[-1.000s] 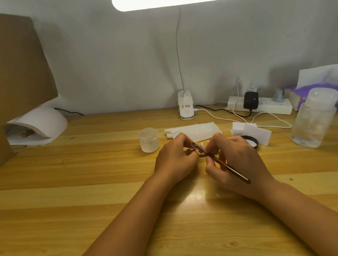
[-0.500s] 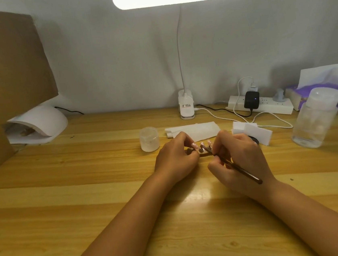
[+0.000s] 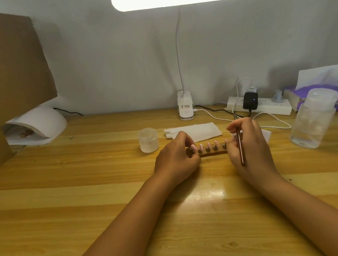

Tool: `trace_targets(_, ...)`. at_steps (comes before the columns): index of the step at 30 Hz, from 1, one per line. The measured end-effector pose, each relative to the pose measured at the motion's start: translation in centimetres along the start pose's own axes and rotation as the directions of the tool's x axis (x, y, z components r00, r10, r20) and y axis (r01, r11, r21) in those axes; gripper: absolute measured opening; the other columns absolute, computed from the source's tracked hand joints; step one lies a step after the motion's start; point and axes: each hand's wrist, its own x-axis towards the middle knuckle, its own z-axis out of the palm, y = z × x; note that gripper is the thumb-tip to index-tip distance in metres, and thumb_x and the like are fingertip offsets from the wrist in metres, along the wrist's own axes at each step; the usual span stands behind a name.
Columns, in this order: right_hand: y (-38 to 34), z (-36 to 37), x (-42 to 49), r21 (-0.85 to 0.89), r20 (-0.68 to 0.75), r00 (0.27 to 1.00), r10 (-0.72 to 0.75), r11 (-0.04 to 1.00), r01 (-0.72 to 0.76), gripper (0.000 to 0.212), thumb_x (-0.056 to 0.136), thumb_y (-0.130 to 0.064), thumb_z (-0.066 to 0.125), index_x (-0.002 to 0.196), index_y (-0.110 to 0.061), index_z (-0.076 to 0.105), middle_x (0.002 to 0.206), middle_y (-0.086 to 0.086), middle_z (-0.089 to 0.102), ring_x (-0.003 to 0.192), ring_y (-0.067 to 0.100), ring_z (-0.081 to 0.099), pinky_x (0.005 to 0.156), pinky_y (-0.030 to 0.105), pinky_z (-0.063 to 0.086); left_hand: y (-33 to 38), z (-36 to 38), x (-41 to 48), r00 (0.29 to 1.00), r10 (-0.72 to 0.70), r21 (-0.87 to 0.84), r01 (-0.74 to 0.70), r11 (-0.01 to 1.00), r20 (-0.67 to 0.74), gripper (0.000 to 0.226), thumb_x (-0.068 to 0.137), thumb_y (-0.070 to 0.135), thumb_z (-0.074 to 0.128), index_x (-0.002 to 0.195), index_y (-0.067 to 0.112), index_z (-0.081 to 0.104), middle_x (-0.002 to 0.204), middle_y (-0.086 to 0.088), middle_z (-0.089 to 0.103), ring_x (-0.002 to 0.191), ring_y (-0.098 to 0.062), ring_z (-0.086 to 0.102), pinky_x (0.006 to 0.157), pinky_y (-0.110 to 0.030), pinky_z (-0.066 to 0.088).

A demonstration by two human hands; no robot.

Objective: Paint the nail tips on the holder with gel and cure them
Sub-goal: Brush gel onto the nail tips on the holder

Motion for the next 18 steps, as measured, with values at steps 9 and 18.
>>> trace_targets(9, -0.01, 0.31, -0.09, -0.043, 0.101, 0.995, 0.009, 0.999, -0.005, 0.040, 0.085, -0.009, 0.068, 0.117, -0.013, 0.045, 0.110, 0.001, 0.049, 0.093, 0.014, 0.053, 0.080, 0.039, 0.053, 0.28, 0.00, -0.16, 0.999, 0.020, 0.034, -0.019, 0.999, -0.029, 0.019, 0.089, 0.020, 0.062, 0.099, 0.027, 0.047, 0.100, 0.008, 0.061, 0.071, -0.007, 0.052, 0.058, -0.022, 0.035)
trace_targets(18, 0.23, 0.28, -0.08, -0.051, 0.086, 0.996, 0.016, 0.999, -0.012, 0.037, 0.087, -0.008, 0.067, 0.117, -0.012, 0.046, 0.114, 0.004, 0.052, 0.095, 0.015, 0.055, 0.079, 0.033, 0.053, 0.71, -0.01, -0.48, 0.996, 0.024, 0.108, -0.015, 0.994, -0.081, 0.025, 0.088, 0.022, 0.061, 0.101, 0.031, 0.041, 0.101, 0.011, 0.062, 0.071, -0.007, 0.053, 0.052, -0.019, 0.028)
